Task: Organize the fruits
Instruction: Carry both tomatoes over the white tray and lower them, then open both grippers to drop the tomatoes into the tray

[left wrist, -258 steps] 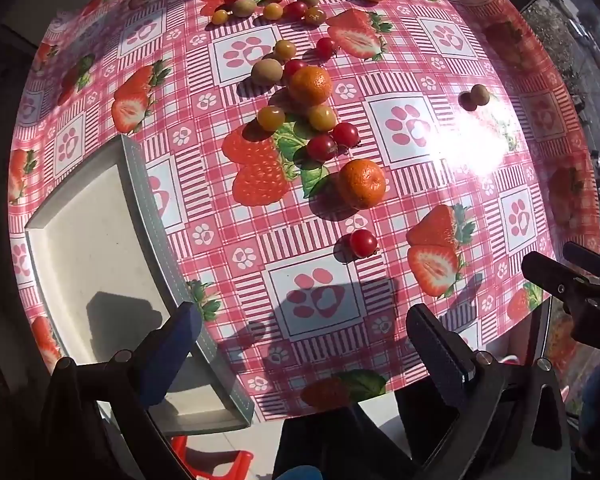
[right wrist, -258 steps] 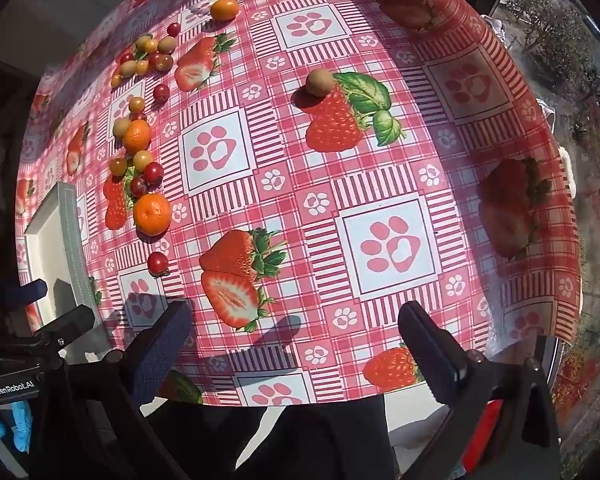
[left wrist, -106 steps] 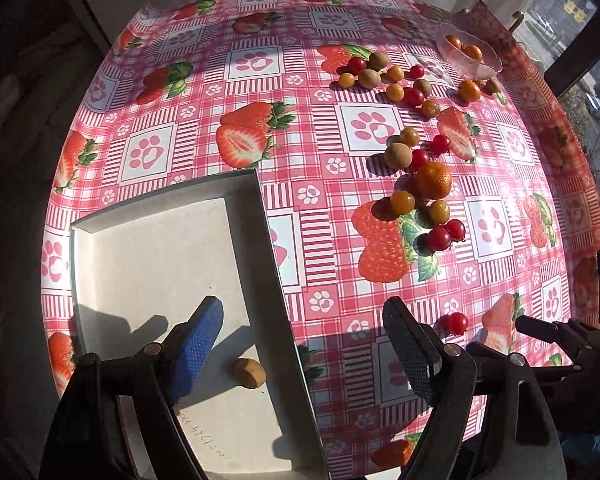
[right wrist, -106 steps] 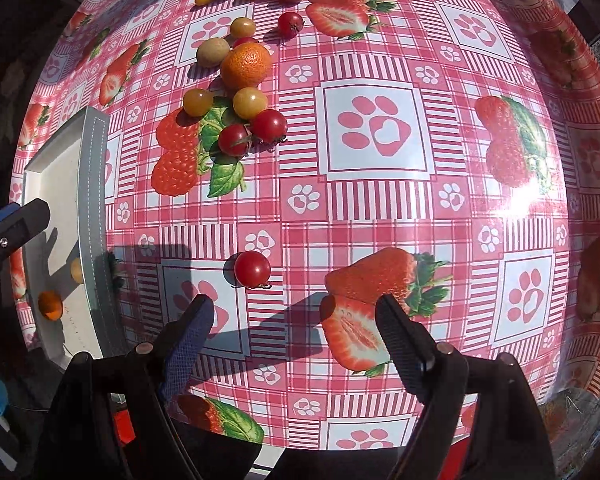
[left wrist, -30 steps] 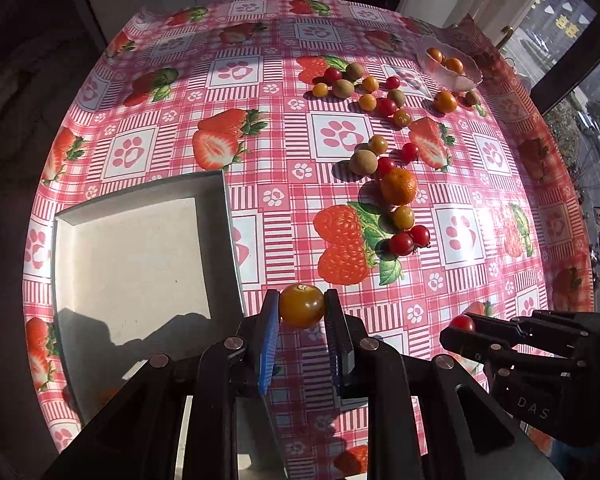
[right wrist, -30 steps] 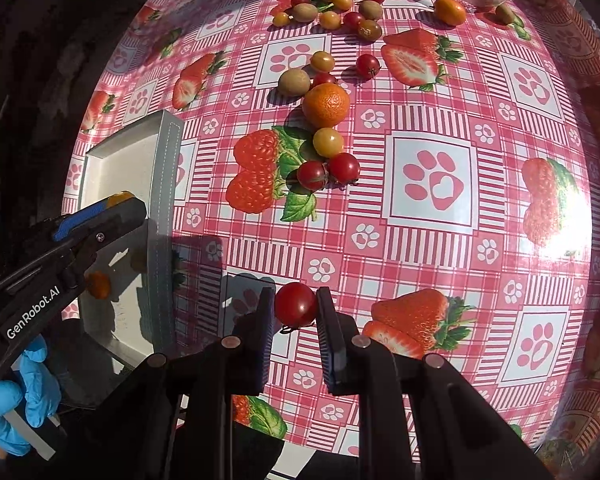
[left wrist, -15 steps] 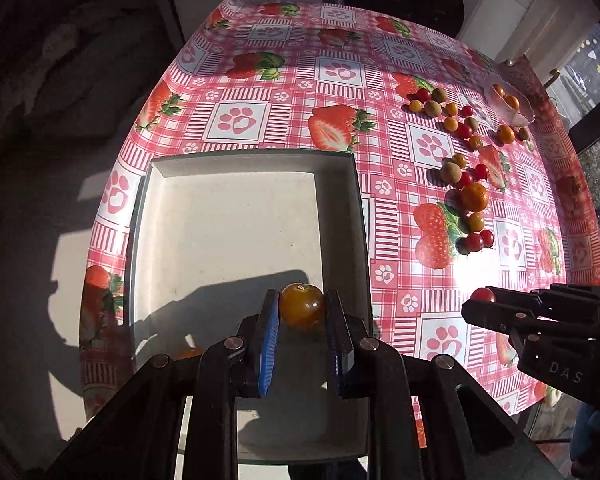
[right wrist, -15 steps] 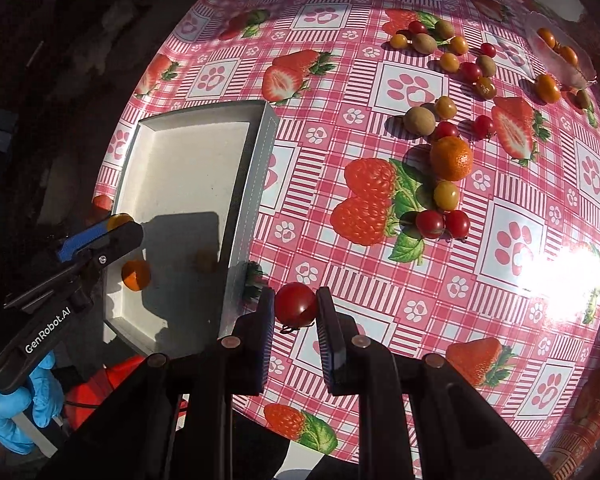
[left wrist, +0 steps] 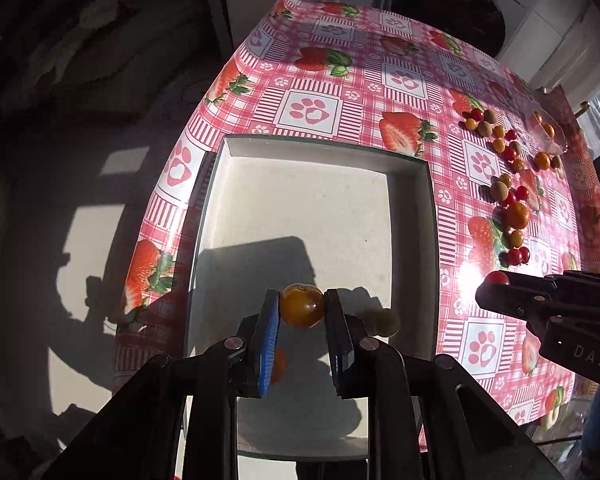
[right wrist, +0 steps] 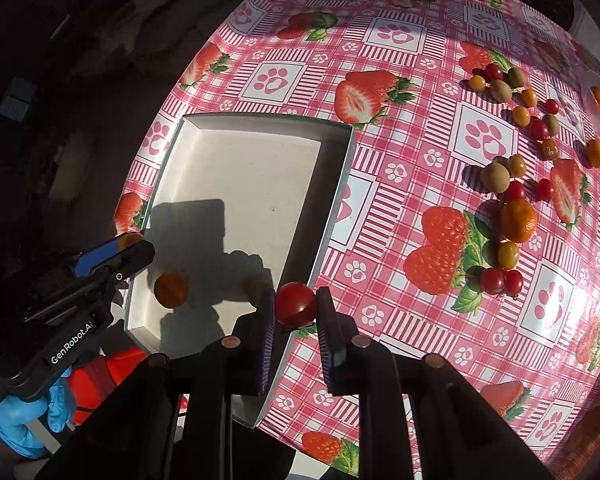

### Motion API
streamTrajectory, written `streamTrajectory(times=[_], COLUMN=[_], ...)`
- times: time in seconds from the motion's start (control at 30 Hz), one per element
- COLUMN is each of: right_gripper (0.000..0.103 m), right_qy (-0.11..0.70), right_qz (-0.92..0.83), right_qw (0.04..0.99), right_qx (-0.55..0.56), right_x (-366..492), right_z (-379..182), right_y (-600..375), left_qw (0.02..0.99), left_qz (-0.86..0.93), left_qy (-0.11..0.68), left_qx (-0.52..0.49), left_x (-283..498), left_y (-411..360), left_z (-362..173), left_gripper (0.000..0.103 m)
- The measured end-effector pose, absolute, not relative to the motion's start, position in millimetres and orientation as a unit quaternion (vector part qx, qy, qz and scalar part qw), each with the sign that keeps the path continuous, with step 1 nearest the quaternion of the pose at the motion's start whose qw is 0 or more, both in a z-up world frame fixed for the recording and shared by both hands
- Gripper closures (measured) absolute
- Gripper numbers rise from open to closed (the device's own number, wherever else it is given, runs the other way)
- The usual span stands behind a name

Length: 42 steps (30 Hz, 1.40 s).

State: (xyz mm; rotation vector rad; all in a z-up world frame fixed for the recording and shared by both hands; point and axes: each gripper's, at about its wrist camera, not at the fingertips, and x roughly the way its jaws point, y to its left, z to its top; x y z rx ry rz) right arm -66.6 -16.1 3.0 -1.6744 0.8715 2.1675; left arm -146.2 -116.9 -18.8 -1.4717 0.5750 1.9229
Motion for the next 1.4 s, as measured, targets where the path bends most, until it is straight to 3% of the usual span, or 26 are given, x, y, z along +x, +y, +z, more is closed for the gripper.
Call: streamTrajectory(times=[1.27, 1.3, 1.33, 1.37, 1.4], right_gripper=[0.079, 0.079, 0.079, 0.079, 0.074], right_qy=[0.28, 0.28, 0.281, 0.283, 0.283], right_qz=[0.688, 0.686, 0.685, 0.683, 0.683], right_qw=[0.123, 0.124, 0.125, 0.124, 0.123], right_qx=[-0.658, -0.66, -0.661, -0.661, -0.662], right_x=[-159, -159, -159, -159, -160], right_z=[-68, -70, -70, -71, -72], right_y=[-5, -5, -5, -6, -6], left_qw=[0.294, 0.293, 0.291, 0.287, 0.284], left_qz=[0.686, 0.683, 0.682, 0.683, 0.692], left_qy=[0.251, 0.251, 0.253, 0.255, 0.255], left_qx=[-0.617, -0.62, -0.622, -0.621, -0.613], left_x=[-187, -187, -187, -187, -186], left_y=[-89, -89, -89, -90, -91], left_z=[-99, -100, -102, -102, -100], left_gripper=[0.079, 0.076, 0.067, 0.034, 0.017])
